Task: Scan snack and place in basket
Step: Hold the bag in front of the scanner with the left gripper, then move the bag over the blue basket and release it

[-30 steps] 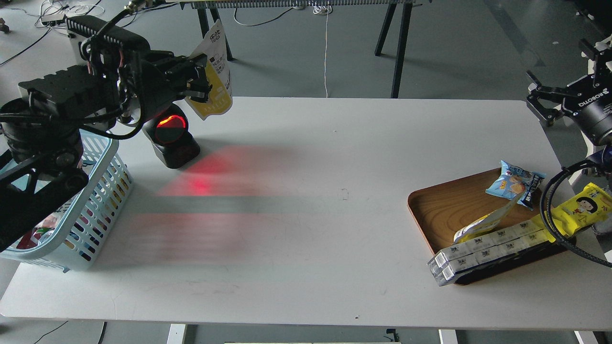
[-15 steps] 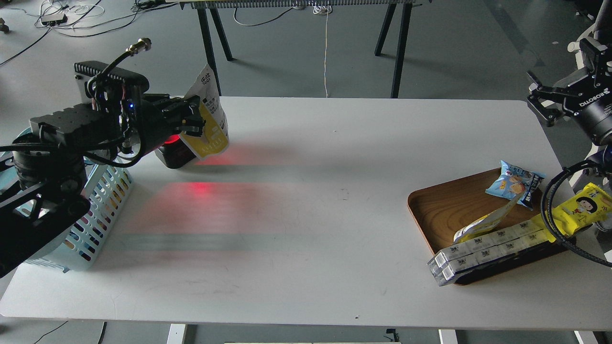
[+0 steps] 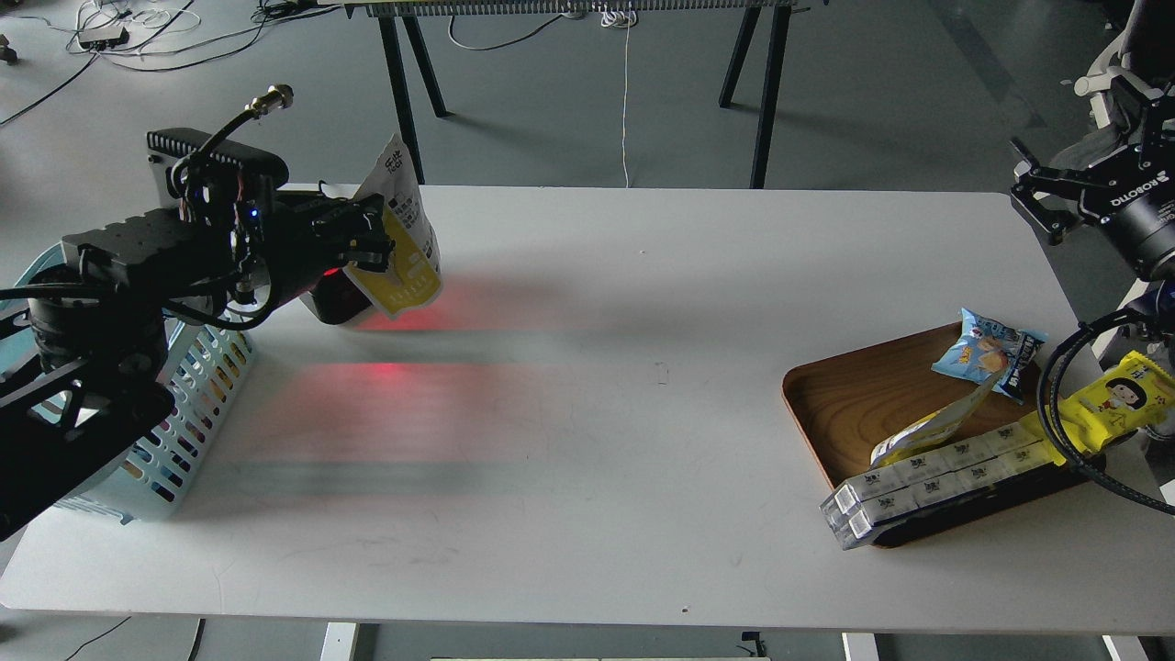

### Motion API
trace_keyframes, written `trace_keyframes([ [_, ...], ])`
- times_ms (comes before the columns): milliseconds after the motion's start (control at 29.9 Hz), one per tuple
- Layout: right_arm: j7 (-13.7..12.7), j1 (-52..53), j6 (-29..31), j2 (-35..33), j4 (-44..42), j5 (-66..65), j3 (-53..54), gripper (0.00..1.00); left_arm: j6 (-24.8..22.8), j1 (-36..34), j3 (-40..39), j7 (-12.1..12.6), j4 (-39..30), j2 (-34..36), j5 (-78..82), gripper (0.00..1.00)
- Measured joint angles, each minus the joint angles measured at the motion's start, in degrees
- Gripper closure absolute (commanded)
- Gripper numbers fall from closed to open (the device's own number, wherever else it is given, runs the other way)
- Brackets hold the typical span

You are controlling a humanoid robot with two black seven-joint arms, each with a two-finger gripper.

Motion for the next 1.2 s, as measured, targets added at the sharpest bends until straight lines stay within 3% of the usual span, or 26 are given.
trace_keyframes([
  [434,0.00,0.00,0.00,0.03,0.00,0.00,0.01,0.07,0.00,2.61,0.18,-5.36,-0.90,-0.93,0.00,1.00],
  [735,0.00,0.00,0.00,-0.16,0.00,0.00,0.02,0.07,0.00,4.82,0.26,-12.16,-1.08,-0.94,0.00,1.00],
  [868,0.00,0.00,0.00,-0.20,0.03,0.00,0.02,0.07,0.00,5.51,0.27,-13.52,-1.14,-0.57,0.01,1.00],
  [1202,0.00,0.01,0.00,-0.34,0.08,0.00,-0.14,0.07,0.00,2.36,-3.91,-18.64,-2.40,6.17,-0.31,1.00],
])
